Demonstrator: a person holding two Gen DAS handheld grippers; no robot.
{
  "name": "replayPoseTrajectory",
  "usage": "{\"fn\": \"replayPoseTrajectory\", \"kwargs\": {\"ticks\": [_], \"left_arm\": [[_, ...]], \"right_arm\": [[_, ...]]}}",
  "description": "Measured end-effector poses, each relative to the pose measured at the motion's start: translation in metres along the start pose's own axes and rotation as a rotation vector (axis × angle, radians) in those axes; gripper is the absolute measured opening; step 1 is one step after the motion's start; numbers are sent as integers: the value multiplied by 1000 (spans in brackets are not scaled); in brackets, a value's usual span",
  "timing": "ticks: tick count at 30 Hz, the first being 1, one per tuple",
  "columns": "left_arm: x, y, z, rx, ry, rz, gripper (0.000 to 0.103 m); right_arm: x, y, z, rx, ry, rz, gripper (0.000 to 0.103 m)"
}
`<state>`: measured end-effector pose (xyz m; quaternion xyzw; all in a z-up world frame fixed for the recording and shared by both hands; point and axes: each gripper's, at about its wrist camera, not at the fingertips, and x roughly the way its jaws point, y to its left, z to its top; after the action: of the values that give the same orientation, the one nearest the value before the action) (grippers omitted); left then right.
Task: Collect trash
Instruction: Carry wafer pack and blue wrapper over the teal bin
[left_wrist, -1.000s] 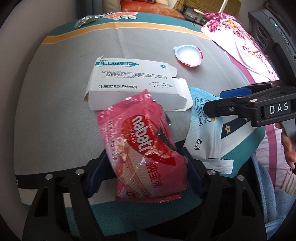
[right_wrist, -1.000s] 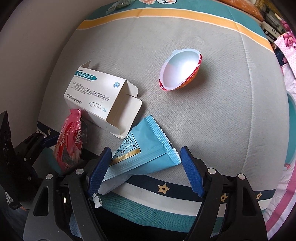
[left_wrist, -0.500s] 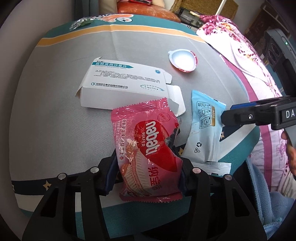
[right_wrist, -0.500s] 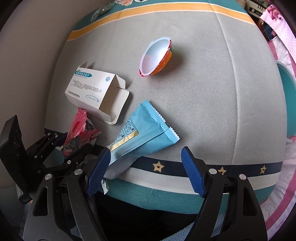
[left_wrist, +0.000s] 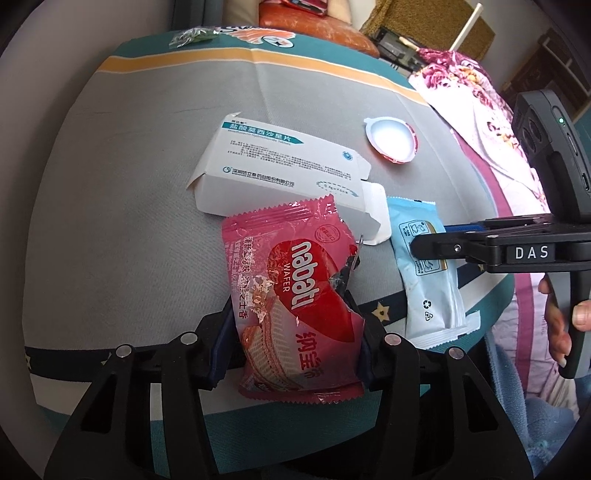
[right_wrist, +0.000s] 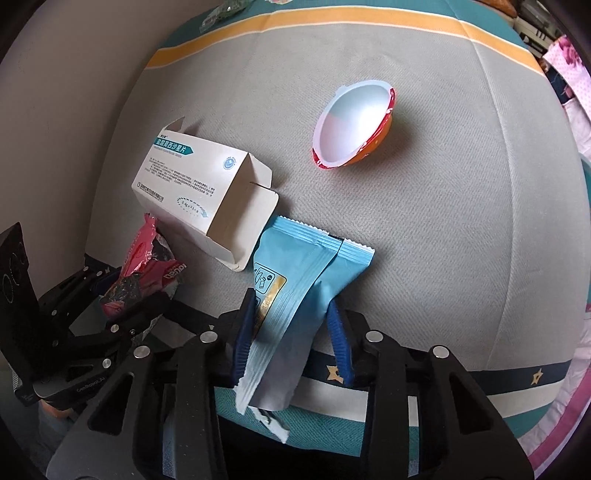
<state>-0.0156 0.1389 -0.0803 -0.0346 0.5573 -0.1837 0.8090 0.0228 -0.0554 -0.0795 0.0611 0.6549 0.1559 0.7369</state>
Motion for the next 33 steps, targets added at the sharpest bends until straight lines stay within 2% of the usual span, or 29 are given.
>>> {"fn": "replayPoseTrajectory", "kwargs": {"ticks": [13,21,33], "left_arm": [[-9,-55,25,93,-21,-34,54],[6,-120,62,176,-41,-41,54],[55,-220,114,276,-10,-32,54]], "right_arm": [[-55,-64,6,43,-142,-20,34],[-83,-125,9,99,-222,-48,34],[-122,-232,-2,229,-347,-61,34]]}}
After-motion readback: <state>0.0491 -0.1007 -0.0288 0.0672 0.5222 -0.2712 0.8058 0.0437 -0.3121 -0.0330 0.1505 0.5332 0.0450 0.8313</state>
